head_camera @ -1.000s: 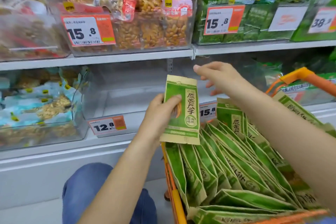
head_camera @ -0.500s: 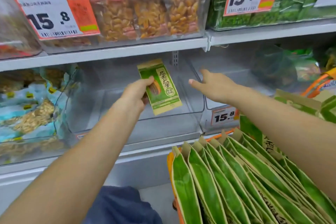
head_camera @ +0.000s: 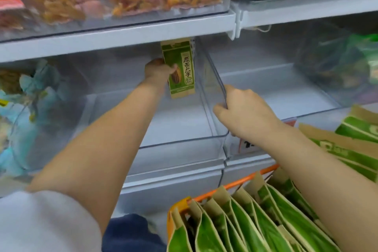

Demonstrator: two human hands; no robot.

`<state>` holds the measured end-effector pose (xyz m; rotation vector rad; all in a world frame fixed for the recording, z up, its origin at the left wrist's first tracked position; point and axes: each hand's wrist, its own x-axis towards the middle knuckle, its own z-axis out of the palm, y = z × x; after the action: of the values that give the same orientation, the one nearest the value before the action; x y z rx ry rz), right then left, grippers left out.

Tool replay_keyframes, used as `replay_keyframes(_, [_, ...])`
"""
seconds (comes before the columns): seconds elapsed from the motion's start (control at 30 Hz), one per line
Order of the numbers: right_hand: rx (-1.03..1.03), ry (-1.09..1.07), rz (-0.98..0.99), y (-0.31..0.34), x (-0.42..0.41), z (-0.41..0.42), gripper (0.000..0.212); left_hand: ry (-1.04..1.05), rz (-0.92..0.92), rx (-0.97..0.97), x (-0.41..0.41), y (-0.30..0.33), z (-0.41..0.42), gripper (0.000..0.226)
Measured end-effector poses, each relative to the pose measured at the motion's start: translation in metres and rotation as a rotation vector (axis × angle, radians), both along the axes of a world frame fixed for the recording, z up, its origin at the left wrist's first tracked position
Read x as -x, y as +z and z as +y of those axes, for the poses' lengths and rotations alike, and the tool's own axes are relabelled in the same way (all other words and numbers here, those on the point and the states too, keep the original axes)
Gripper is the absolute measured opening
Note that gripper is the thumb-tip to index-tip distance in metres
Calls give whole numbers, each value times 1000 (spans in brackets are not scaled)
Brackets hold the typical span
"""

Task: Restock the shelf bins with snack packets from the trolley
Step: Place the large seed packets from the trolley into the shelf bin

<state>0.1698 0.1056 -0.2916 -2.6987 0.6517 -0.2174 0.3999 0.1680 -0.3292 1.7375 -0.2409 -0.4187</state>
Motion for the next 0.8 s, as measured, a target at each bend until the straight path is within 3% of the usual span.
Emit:
replay_keyframes(0.13, [45, -16, -18, -1, 0, 1, 14, 34, -9, 62, -10, -8, -13, 11])
replay_keyframes(0.2, [37, -15, -23, 0, 0, 2, 13, 135, -62, 35, -16, -9, -21, 24])
replay_keyframes(0.33, [27, -10, -41, 1, 2, 4, 14, 203, -284, -320, -16, -6, -31, 27])
replay_keyframes(0.4, [19, -19, -45, 1, 3, 5, 15, 173, -398, -466, -12, -5, -33, 42])
replay_keyframes(0.47, [15, -40, -30, 2, 3, 6, 18, 160, -370, -522, -5, 0, -30, 50])
replay_keyframes(0.57, [13, -105, 7, 1, 4, 10, 15, 121, -310, -447, 8, 10, -16, 46])
replay_keyframes(0.67, [-14, -134, 14, 3, 6, 13, 18, 66, -372, -391, 47, 28, 14, 30])
replay_keyframes(0.8, [-133, -122, -19, 13, 14, 10, 66, -225, -467, -212, 121, 48, 65, 15])
